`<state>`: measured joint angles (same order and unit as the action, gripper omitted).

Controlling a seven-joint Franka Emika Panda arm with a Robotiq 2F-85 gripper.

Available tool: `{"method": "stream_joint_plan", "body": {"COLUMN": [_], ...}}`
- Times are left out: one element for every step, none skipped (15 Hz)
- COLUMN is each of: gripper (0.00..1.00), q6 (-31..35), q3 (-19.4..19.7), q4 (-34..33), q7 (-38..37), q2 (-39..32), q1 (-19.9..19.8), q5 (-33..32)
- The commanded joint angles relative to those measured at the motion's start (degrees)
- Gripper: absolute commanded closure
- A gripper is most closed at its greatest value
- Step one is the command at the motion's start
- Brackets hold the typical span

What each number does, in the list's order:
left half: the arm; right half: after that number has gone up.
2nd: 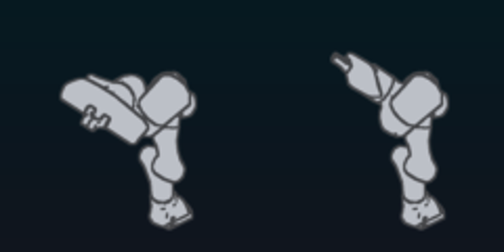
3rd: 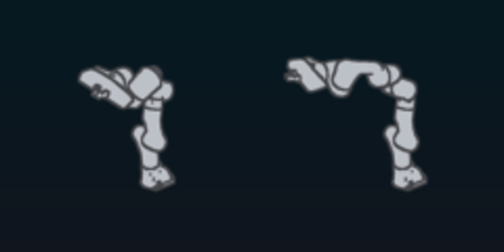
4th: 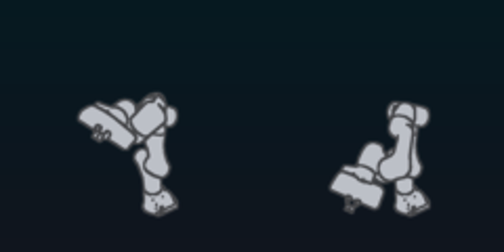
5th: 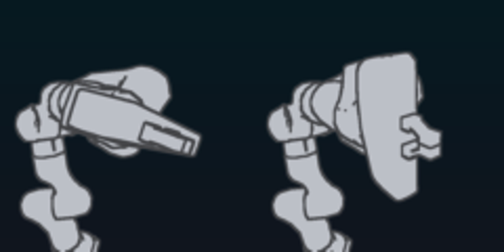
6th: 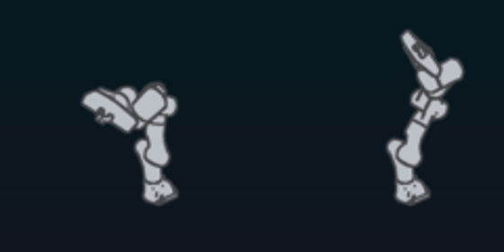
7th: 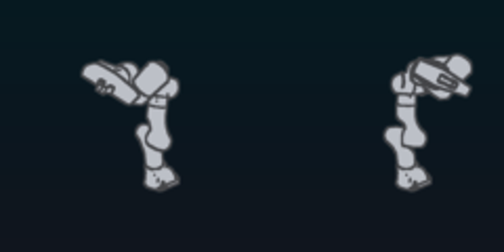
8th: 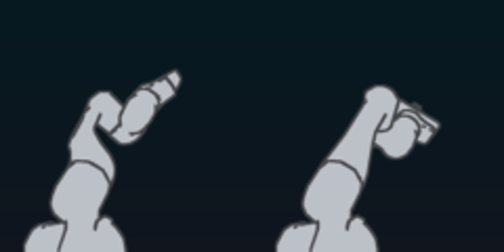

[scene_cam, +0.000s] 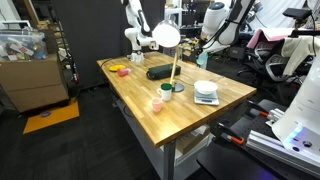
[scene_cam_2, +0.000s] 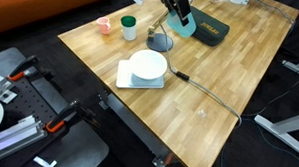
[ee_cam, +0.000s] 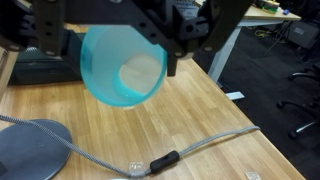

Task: Pour the contents of the cup into the bowl

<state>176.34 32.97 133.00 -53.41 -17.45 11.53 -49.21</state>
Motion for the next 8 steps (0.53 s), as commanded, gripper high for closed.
{"method": "stream_joint_plan", "body": {"gripper": [0.48,0.48,0.48,0.48,0.48,0.48,0.48,0.48], "q6": [0.4,0.6,0.5,0.4,0.2,-0.3,-0.8,-1.5], "q3": [9.0,11.9,15.0,17.0,18.5,19.4,20.1,20.3], "q4": [-4.4,-5.5,-6.5,-7.1,-7.0,-6.4,-5.7,-4.9], "q7": [-6.6,-9.4,-13.0,-16.2,-19.6,-22.8,-26.0,-28.8], "q2": [-1.9,-2.0,-2.1,-2.1,-1.9,-1.4,-0.9,-0.4], "q1": [7.1,9.5,12.0,13.9,15.7,17.2,18.6,19.6], "q5": [-9.9,-14.1,-19.1,-23.2,-27.0,-30.3,-33.8,-36.5]}}
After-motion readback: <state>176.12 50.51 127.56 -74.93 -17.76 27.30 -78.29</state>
